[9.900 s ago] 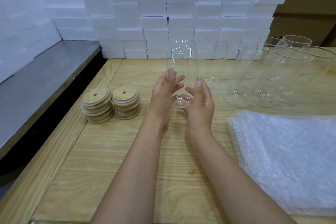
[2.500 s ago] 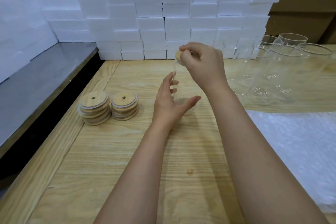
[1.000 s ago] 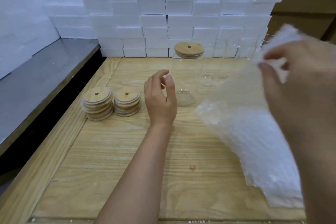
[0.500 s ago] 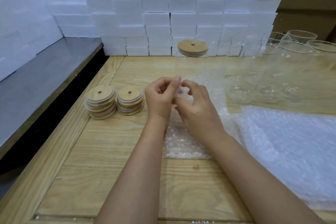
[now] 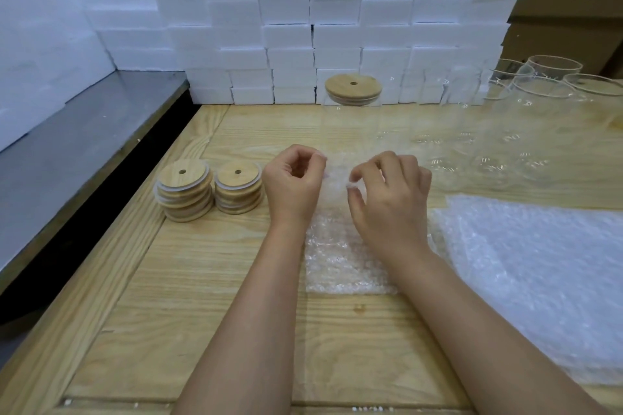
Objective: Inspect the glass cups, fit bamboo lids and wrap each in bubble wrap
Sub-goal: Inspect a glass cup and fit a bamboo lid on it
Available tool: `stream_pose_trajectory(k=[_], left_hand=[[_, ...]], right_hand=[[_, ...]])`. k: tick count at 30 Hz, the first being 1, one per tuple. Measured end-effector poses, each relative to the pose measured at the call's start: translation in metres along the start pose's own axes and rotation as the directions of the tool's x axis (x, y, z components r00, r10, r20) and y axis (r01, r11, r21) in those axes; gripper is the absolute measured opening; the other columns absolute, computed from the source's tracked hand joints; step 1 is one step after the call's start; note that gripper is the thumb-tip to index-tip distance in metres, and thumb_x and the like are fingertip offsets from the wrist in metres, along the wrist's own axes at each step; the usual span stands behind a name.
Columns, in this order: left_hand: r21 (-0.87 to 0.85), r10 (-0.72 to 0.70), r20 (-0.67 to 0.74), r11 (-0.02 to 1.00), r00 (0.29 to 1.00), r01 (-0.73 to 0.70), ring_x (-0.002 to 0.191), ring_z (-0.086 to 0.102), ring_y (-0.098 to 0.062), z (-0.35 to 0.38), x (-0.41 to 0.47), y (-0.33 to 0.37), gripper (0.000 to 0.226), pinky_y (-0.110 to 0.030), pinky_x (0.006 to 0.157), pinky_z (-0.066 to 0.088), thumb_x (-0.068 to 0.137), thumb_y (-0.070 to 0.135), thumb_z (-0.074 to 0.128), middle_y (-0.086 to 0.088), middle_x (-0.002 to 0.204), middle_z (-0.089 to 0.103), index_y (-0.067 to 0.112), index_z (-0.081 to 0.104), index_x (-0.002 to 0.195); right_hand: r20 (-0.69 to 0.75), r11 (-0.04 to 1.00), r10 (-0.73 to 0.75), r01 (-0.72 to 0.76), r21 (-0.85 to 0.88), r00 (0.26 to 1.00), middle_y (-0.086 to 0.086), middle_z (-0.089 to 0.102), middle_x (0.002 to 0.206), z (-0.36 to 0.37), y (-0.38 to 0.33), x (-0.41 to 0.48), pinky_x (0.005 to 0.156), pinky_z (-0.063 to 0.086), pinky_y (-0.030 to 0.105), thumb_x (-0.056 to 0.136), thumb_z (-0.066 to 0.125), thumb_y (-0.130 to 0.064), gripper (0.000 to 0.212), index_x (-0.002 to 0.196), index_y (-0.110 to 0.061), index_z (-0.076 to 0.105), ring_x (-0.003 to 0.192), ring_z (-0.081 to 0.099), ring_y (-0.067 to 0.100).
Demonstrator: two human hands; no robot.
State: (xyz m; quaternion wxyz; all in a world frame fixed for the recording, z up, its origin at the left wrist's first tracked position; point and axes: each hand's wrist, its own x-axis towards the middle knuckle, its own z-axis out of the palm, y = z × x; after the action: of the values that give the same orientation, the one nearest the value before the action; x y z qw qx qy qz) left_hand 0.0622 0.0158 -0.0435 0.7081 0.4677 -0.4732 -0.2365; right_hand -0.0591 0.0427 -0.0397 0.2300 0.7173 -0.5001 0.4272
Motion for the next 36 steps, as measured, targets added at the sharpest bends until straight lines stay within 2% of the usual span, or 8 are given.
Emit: stream_pose_trajectory(k=[6, 13, 18, 22, 25, 27, 30, 36], left_hand=[[0.138, -0.004, -0.072, 0.990, 0.997, 0.014, 0.068, 0.061, -0.038, 0.001, 0.000, 0.000, 0.017, -0.049, 0.068, 0.052, 0.082, 0.021, 0.059, -0.020, 0.068, 0.064, 0.008, 0.065, 0.074], [0.184, 0.048, -0.030, 0.982, 0.998, -0.042, 0.064, 0.060, -0.031, 0.001, -0.004, 0.003, 0.014, -0.040, 0.061, 0.049, 0.081, 0.026, 0.060, -0.013, 0.065, 0.063, 0.017, 0.061, 0.070], [0.160, 0.104, 0.047, 0.981, 0.993, -0.110, 0.060, 0.056, -0.024, 0.000, -0.007, 0.006, 0.012, -0.034, 0.058, 0.046, 0.076, 0.023, 0.066, 0.002, 0.061, 0.058, 0.027, 0.055, 0.079], [0.154, 0.091, 0.067, 0.983, 0.994, -0.100, 0.048, 0.045, -0.021, 0.000, -0.008, 0.004, 0.025, -0.033, 0.051, 0.041, 0.072, 0.011, 0.059, -0.012, 0.052, 0.052, 0.030, 0.049, 0.084], [0.135, 0.077, 0.092, 0.987, 0.993, -0.089, 0.051, 0.056, -0.030, -0.001, -0.008, 0.005, 0.026, -0.040, 0.051, 0.049, 0.074, 0.014, 0.057, -0.014, 0.059, 0.059, 0.036, 0.046, 0.082], [0.144, 0.110, 0.115, 0.982, 0.987, -0.126, 0.061, 0.062, -0.032, 0.000, -0.009, 0.007, 0.027, -0.042, 0.054, 0.052, 0.073, 0.016, 0.055, -0.013, 0.070, 0.065, 0.039, 0.045, 0.083], [0.247, 0.244, 0.154, 0.929, 0.957, -0.277, 0.067, 0.059, -0.019, 0.000, -0.010, 0.007, 0.027, -0.023, 0.055, 0.043, 0.070, 0.009, 0.055, 0.001, 0.089, 0.062, 0.026, 0.053, 0.090], [0.372, 0.383, 0.214, 0.819, 0.899, -0.437, 0.068, 0.050, -0.014, -0.001, -0.009, 0.006, 0.018, -0.024, 0.053, 0.042, 0.072, -0.006, 0.053, -0.009, 0.099, 0.053, 0.004, 0.066, 0.079]], right_hand=[[-0.013, 0.944, -0.304, 0.300, -0.137, 0.953, 0.003, 0.069, 0.091, -0.003, -0.001, -0.002, 0.100, 0.027, 0.041, 0.074, 0.065, -0.007, 0.005, 0.072, -0.012, 0.063, 0.106, 0.065, 0.026], [0.040, 0.917, -0.379, 0.381, -0.116, 0.924, 0.002, 0.070, 0.085, -0.008, -0.001, -0.001, 0.103, 0.025, 0.040, 0.075, 0.066, -0.027, 0.016, 0.068, -0.013, 0.064, 0.097, 0.067, 0.025], [0.188, 0.949, -0.287, 0.305, -0.078, 0.939, 0.009, 0.072, 0.097, -0.010, -0.002, -0.001, 0.105, 0.022, 0.045, 0.078, 0.061, -0.033, 0.027, 0.065, -0.011, 0.072, 0.107, 0.064, 0.029], [0.011, 0.980, -0.115, 0.111, 0.164, 0.993, 0.005, 0.072, 0.096, -0.015, -0.004, 0.007, 0.097, 0.026, 0.041, 0.078, 0.051, -0.025, 0.025, 0.060, -0.012, 0.062, 0.096, 0.064, 0.027], [-0.048, 0.908, 0.260, -0.227, 0.352, 0.964, 0.010, 0.059, 0.108, -0.016, -0.003, 0.033, 0.090, 0.029, 0.032, 0.083, 0.056, -0.024, 0.022, 0.098, -0.010, 0.065, 0.101, 0.054, 0.027], [0.180, 0.800, 0.387, -0.426, 0.422, 0.904, 0.010, 0.045, 0.127, -0.011, 0.002, 0.053, 0.097, 0.029, 0.030, 0.086, 0.062, -0.033, 0.052, 0.135, -0.024, 0.046, 0.116, 0.041, 0.028], [0.434, 0.737, 0.333, -0.519, 0.433, 0.837, 0.007, 0.039, 0.141, -0.001, 0.007, 0.070, 0.108, 0.031, 0.042, 0.083, 0.067, -0.045, 0.080, 0.147, -0.043, 0.018, 0.129, 0.033, 0.029], [0.422, 0.664, 0.291, -0.499, 0.557, 0.859, -0.017, 0.048, 0.119, 0.015, 0.008, 0.071, 0.097, 0.044, 0.038, 0.080, 0.075, -0.037, 0.066, 0.134, -0.035, 0.037, 0.110, 0.050, 0.017]])
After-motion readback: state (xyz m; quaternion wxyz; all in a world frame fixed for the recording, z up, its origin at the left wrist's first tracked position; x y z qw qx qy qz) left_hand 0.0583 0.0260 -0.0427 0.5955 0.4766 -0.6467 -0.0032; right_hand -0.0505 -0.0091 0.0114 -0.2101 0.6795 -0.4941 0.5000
